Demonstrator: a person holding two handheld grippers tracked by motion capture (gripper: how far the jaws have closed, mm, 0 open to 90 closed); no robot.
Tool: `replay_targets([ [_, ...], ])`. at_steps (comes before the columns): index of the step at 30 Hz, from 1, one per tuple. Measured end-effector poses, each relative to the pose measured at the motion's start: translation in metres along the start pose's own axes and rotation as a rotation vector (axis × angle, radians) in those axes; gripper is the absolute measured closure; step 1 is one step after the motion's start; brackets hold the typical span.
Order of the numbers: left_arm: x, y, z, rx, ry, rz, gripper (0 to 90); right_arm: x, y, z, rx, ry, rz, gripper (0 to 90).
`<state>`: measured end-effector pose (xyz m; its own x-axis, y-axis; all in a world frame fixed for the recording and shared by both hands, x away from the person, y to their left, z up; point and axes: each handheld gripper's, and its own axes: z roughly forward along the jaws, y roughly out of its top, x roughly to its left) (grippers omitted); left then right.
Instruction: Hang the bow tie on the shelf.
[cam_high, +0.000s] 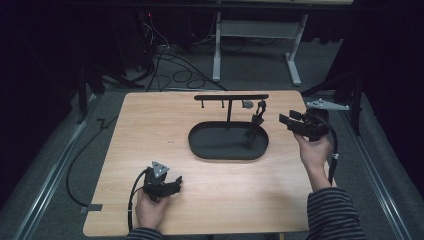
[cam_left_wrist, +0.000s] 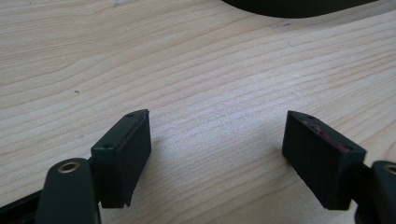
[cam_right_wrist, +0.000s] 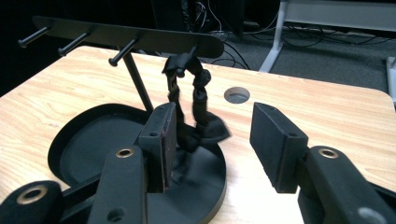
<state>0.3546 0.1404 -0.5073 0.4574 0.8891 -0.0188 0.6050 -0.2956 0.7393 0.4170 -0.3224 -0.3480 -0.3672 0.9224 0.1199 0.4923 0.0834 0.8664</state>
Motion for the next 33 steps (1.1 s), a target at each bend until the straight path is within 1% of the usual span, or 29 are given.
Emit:
replay_targets([
  [3, 0.000, 0.000, 0.000, 0.000, 0.000, 0.000, 24.2, 0.000, -0.003, -0.004, -0.001, -0.003, -0.008, 52.1],
  [16, 0.000, 0.000, 0.000, 0.000, 0.000, 0.000, 24.2, -0.002, -0.017, -0.019, -0.011, 0.005, -0.006, 51.3],
  [19, 0.000, 0.000, 0.000, 0.000, 0.000, 0.000, 24.2, -0.002, -0.020, -0.024, -0.017, 0.008, 0.003, 51.1],
  [25, 0.000, 0.000, 0.000, 0.000, 0.000, 0.000, 24.1, -0.004, -0.028, -0.030, -0.020, 0.012, 0.005, 50.9],
  [33, 0.000, 0.000, 0.000, 0.000, 0.000, 0.000, 24.2, -0.006, -0.041, -0.036, -0.028, 0.016, 0.032, 50.6],
])
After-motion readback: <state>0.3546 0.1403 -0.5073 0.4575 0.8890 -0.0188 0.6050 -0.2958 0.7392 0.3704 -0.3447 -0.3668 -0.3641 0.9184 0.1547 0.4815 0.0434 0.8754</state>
